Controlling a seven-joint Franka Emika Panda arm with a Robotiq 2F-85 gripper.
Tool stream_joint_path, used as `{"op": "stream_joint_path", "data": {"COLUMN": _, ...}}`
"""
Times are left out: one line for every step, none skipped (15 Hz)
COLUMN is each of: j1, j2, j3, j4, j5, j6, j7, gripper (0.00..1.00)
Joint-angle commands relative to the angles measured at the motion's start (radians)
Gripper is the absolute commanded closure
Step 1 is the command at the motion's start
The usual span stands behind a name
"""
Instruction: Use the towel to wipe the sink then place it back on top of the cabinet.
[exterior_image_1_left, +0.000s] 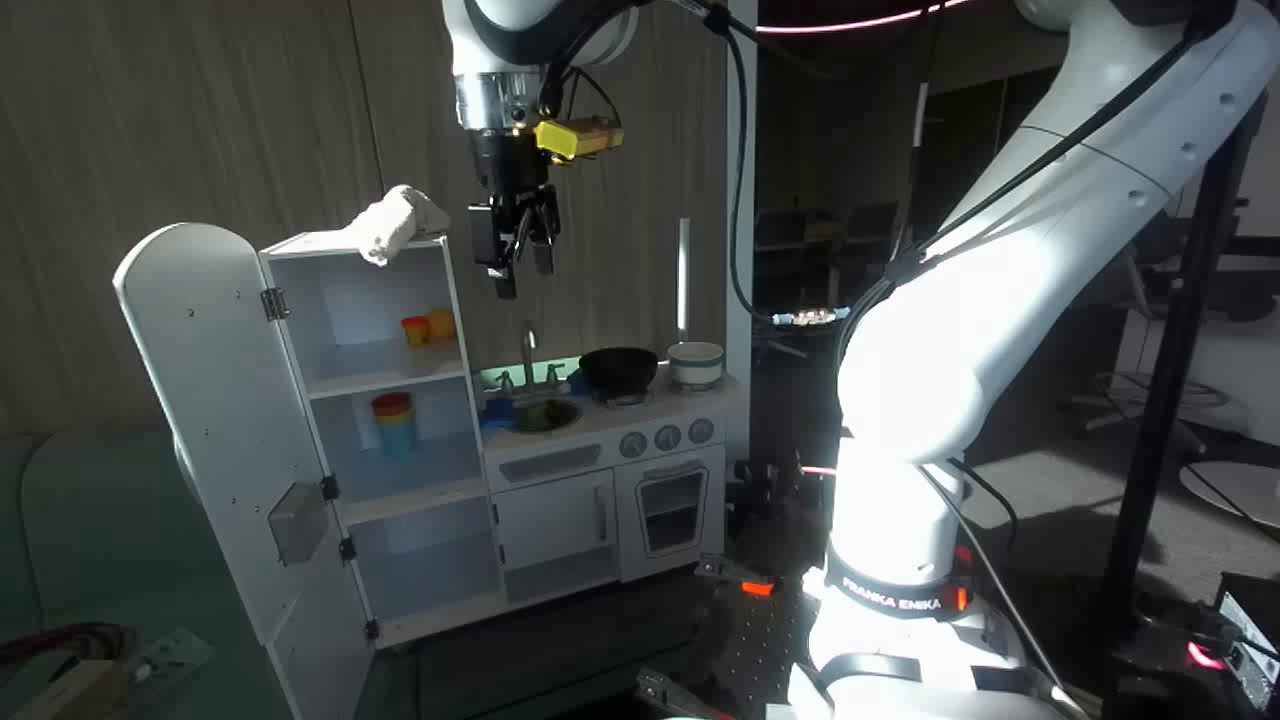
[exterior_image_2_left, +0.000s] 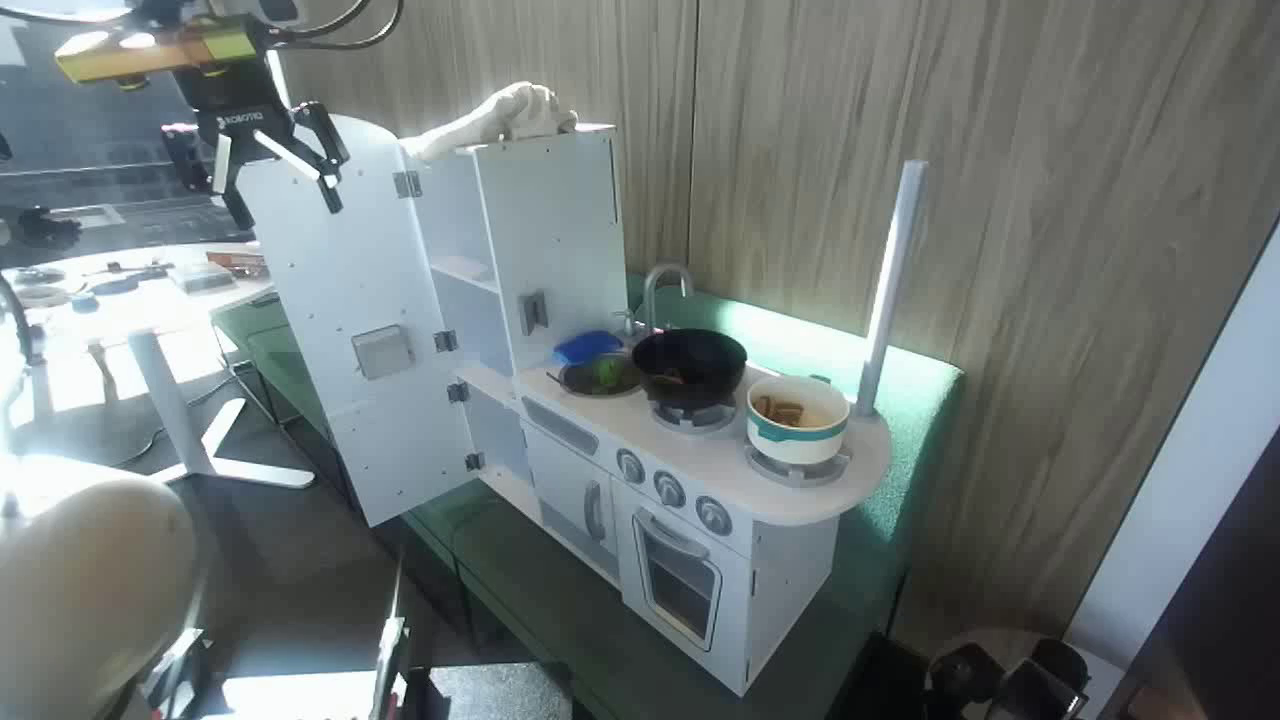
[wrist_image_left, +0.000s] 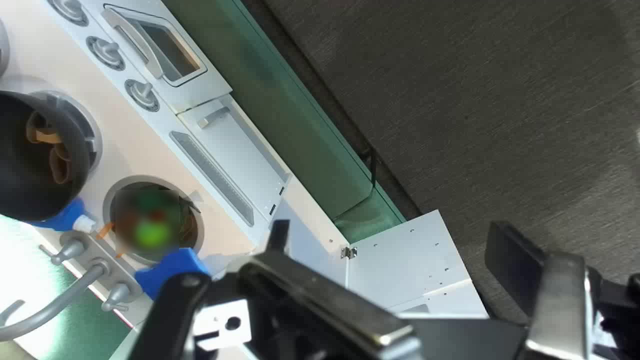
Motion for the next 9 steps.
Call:
{"op": "stream_joint_path", "data": {"j1": 0.019, "j2": 0.002, "j3": -0.015, "j4": 0.006, "j5": -0.008, "j6": -0.003, "j7": 0.008, "gripper": 0.0}}
{"op": "stream_joint_path", "data": {"j1": 0.019, "j2": 0.002, "j3": -0.015, "j4": 0.011, "j5": -0.008, "j6": -0.003, "j7": 0.008, "gripper": 0.0}}
{"op": "stream_joint_path", "data": {"j1": 0.019, "j2": -0.001, "j3": -0.014, "j4": 0.013, "j5": -0.009, "j6": -0.003, "j7": 0.008, "gripper": 0.0}}
{"op": "stream_joint_path", "data": {"j1": 0.019, "j2": -0.003, "j3": -0.014, "j4": 0.013, "j5": -0.009, "j6": -0.003, "j7": 0.008, "gripper": 0.0}}
{"op": "stream_joint_path", "data": {"j1": 0.019, "j2": -0.004, "j3": -0.014, "j4": 0.013, "j5": -0.009, "j6": -0.003, "j7": 0.008, "gripper": 0.0}}
{"op": "stream_joint_path", "data": {"j1": 0.019, "j2": -0.004, "j3": -0.014, "j4": 0.013, "j5": -0.009, "j6": -0.003, "j7": 0.008, "gripper": 0.0}}
{"op": "stream_joint_path", "data": {"j1": 0.019, "j2": -0.004, "j3": -0.014, "j4": 0.013, "j5": -0.009, "j6": -0.003, "j7": 0.008, "gripper": 0.0}}
{"op": "stream_joint_path", "data": {"j1": 0.017, "j2": 0.006, "j3": -0.018, "j4": 0.021, "j5": -0.004, "j6": 0.019, "j7": 0.013, "gripper": 0.0}}
{"op": "stream_joint_path", "data": {"j1": 0.011, "j2": 0.02, "j3": -0.024, "j4": 0.039, "j5": -0.006, "j6": 0.047, "j7": 0.018, "gripper": 0.0}}
